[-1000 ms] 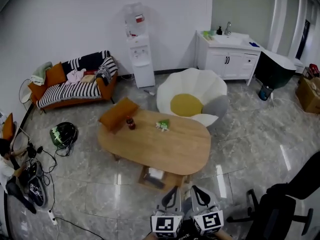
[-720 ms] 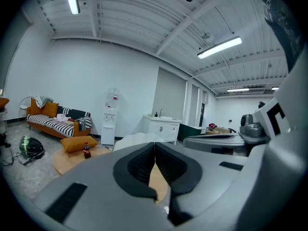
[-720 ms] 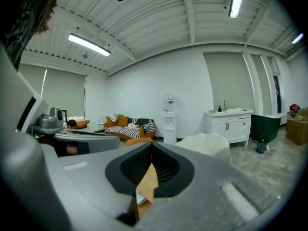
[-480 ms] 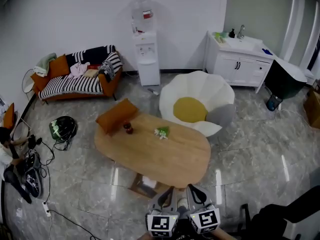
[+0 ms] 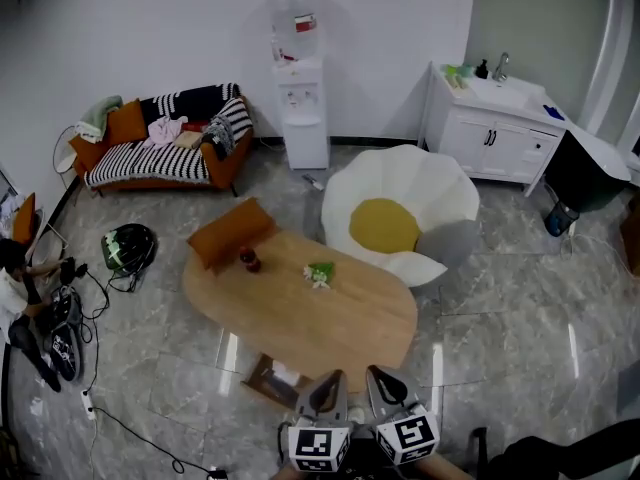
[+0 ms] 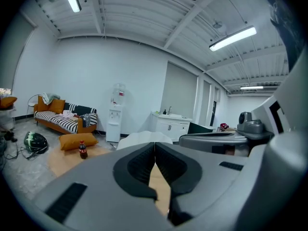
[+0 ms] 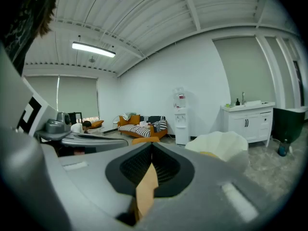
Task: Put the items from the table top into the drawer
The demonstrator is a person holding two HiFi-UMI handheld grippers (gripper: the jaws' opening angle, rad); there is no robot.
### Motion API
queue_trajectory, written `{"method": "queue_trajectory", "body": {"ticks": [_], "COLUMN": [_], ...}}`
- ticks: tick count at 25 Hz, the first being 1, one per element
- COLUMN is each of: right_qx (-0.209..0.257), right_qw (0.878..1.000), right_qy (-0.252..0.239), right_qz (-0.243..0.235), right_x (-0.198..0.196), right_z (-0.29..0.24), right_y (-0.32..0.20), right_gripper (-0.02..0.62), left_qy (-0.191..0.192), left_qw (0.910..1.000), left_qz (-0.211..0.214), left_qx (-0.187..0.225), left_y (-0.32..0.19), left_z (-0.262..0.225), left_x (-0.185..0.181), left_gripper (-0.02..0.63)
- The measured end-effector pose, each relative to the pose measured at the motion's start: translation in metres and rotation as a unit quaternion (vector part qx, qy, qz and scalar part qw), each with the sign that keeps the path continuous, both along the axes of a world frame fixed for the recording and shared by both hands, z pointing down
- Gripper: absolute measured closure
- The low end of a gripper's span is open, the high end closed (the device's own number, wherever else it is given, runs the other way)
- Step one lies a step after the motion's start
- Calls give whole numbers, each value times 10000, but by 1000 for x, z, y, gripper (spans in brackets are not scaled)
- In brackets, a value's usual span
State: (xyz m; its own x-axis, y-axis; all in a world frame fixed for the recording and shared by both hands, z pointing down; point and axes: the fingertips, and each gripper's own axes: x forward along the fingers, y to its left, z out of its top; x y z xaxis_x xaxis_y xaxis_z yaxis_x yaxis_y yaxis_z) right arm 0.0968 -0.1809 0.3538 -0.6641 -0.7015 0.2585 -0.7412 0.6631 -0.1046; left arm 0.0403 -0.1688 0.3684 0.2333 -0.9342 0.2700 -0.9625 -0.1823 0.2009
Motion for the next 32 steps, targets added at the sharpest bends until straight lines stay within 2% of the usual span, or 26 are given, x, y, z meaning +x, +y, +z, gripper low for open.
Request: {"method": "queue_trajectory", "body": {"ticks": [8,17,20,32], "right_qx": [-237,-409,-541,-559], "right_qw": [9992,9987,9982,9973], "right_qy": [-104,-84,-215,-108], "right_qz": [-303,-287,-147,454], "right_x": [-3,-14,-23,-73], "right_z": [3,15,17,25], "right_y": [-33,-59,-68,-129], "right_gripper": [592,591,591,584], "left_qy": [5,-36,-7,15], "left_qw": [9996,9992,9993,9998], "left_qz": [-266,-403,-377,-22], "left_qx": [-56,4,-31,-179], "left_y": [-33,-59,-68,-131], "left_z": [1,1,2,16], "left_x": [1,-28,-40,-97], "left_gripper": [595,595,595,595]}}
